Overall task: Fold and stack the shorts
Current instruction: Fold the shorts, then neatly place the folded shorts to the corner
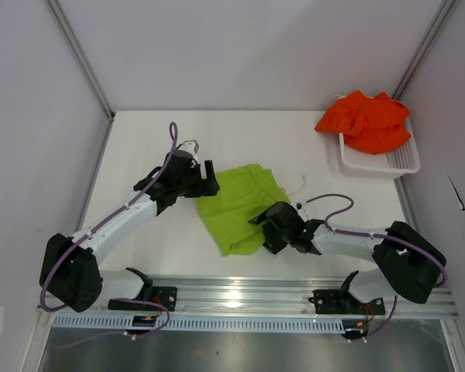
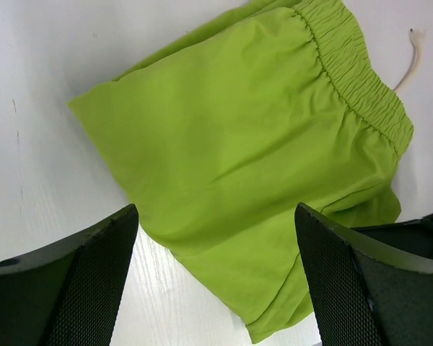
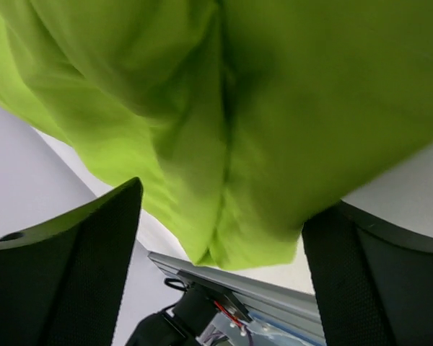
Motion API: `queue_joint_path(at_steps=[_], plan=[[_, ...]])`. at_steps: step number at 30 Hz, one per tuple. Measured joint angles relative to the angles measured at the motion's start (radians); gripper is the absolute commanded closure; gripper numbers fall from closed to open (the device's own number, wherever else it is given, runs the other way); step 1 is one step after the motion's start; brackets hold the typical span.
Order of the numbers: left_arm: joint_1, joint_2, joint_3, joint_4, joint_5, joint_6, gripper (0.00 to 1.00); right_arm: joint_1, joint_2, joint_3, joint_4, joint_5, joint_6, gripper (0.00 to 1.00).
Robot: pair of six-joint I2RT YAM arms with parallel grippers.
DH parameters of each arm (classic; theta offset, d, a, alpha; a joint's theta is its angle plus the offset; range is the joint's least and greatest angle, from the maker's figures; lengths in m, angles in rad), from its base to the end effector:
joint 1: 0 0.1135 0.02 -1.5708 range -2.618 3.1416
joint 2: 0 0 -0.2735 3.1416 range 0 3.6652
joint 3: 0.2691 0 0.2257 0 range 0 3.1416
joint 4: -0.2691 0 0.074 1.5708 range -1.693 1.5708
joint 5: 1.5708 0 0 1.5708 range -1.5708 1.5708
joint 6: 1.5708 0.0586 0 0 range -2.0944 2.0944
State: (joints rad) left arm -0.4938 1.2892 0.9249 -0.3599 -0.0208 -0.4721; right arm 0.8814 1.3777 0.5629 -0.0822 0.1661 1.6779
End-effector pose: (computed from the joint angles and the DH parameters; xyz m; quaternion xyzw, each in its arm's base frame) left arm 0.2365 -0.1259 0.2669 0.0056 0.9117 -0.1824 0.3682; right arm 0.1618 0.1811 0.1618 0.3900 0.8563 0.2931 0.1696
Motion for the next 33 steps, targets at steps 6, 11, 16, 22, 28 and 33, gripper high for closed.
queue_joint_path(at_steps=[6, 11, 16, 22, 28, 33], plan=[[0.006, -0.027, 0.0, -0.003, -0.002, 0.0, 0.1, -0.008, 0.154, 0.058, 0.123, -0.014, -0.014, 0.6], [0.011, -0.027, -0.001, -0.007, -0.003, -0.001, 0.1, -0.061, 0.266, 0.115, 0.185, -0.059, -0.103, 1.0], [0.02, -0.034, -0.008, -0.013, -0.018, -0.005, 0.1, -0.109, 0.393, 0.272, 0.18, -0.153, -0.302, 1.0], [0.032, -0.047, -0.012, -0.024, -0.032, -0.01, 0.1, -0.079, 0.51, 0.411, 0.203, -0.342, -0.608, 1.0], [0.034, -0.047, -0.013, -0.025, -0.037, -0.016, 0.1, -0.118, 0.388, 0.245, 0.192, -0.485, -0.821, 0.95], [0.036, -0.047, -0.035, -0.01, -0.03, -0.024, 0.11, -0.33, 0.341, 0.23, 0.092, -0.556, -0.954, 0.67]])
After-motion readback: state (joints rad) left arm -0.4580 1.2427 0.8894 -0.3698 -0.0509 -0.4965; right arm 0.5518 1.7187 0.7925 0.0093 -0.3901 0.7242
